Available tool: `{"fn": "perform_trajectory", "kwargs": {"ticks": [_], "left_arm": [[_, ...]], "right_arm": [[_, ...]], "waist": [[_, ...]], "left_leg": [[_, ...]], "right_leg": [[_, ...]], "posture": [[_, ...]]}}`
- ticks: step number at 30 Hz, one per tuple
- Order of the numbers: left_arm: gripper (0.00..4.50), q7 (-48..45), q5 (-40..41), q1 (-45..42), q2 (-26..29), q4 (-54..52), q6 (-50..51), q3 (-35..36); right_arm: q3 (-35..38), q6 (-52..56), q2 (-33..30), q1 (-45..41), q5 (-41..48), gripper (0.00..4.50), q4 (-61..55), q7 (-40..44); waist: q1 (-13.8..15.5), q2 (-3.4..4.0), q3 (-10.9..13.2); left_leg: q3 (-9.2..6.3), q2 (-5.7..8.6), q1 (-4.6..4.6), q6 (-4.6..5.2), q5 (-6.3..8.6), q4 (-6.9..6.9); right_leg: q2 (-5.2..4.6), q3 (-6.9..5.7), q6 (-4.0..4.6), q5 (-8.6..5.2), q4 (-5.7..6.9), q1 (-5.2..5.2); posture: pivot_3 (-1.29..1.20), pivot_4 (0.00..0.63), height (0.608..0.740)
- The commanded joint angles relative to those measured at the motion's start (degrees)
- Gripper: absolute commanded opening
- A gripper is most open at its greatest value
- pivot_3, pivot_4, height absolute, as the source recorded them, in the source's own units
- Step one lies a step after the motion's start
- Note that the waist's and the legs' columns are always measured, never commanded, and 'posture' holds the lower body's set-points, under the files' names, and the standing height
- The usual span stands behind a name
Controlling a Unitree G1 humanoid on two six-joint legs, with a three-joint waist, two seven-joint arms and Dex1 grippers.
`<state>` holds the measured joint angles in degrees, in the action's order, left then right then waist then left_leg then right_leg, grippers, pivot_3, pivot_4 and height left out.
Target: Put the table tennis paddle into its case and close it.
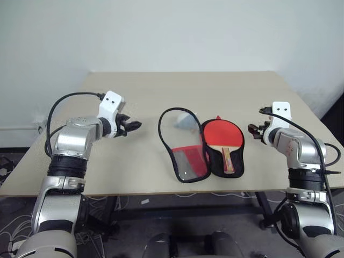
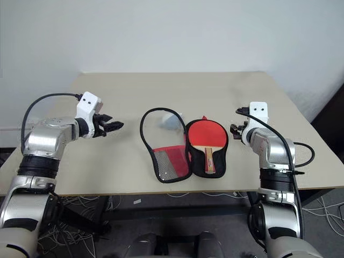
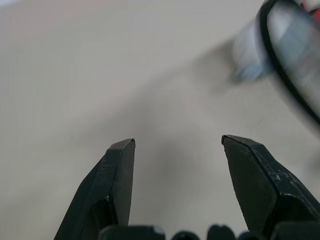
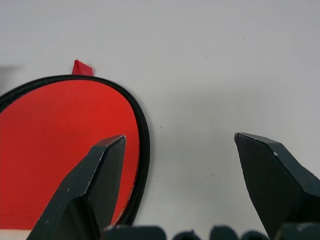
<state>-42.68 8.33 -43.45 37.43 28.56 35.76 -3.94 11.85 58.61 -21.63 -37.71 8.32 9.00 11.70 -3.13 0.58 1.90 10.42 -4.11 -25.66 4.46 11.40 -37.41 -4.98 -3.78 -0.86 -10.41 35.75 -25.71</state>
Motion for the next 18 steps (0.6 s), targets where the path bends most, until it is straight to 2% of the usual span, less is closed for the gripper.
{"fn": "perform_trajectory", "kwargs": {"ticks": [1,6,14,18], "left_arm": [[2.95,-3.42,-2.71,-3.12,-2.06,5.11,-3.58,-3.42],[2.95,-8.78,-3.67,-3.52,-5.91,7.72,-6.68,-6.63],[2.95,-17.54,-0.45,-2.28,-10.83,-0.74,-5.69,-7.85],[2.95,-20.45,2.85,-2.16,-13.17,-5.7,-2.93,-7.22]], "right_arm": [[-1.42,0.58,-2.91,-0.56,3.54,3.79,-2.52,6.9],[-1.56,-0.57,-5.45,-1.16,3.13,3.79,-0.57,8.09],[0.89,-2.78,-5.3,-2.54,2.92,3.79,2.34,4.18],[6.12,-5.09,-3.65,-3.74,7.37,3.79,-0.46,4.38]], "waist": [[0.07,0.0,0.0],[0.07,-0.02,0.0],[-0.01,-0.03,0.0],[-0.01,-0.02,0.0]], "left_leg": [[-0.01,0.0,-0.01,0.0,0.0,0.0],[-0.07,0.0,-0.05,0.02,0.01,-0.04],[-0.12,-0.02,-0.07,0.05,0.02,-0.07],[-0.12,-0.02,-0.08,0.06,0.02,-0.1]], "right_leg": [[0.0,0.0,0.0,0.0,0.0,-0.01],[-0.01,0.01,0.17,0.11,0.02,-0.04],[0.01,0.14,0.25,0.15,0.04,-0.11],[0.03,0.18,0.24,0.15,0.06,-0.12]], "posture": [[0.0,0.0,0.724],[0.0,0.0,0.724],[0.0,0.0,0.724],[0.0,0.0,0.724]]}}
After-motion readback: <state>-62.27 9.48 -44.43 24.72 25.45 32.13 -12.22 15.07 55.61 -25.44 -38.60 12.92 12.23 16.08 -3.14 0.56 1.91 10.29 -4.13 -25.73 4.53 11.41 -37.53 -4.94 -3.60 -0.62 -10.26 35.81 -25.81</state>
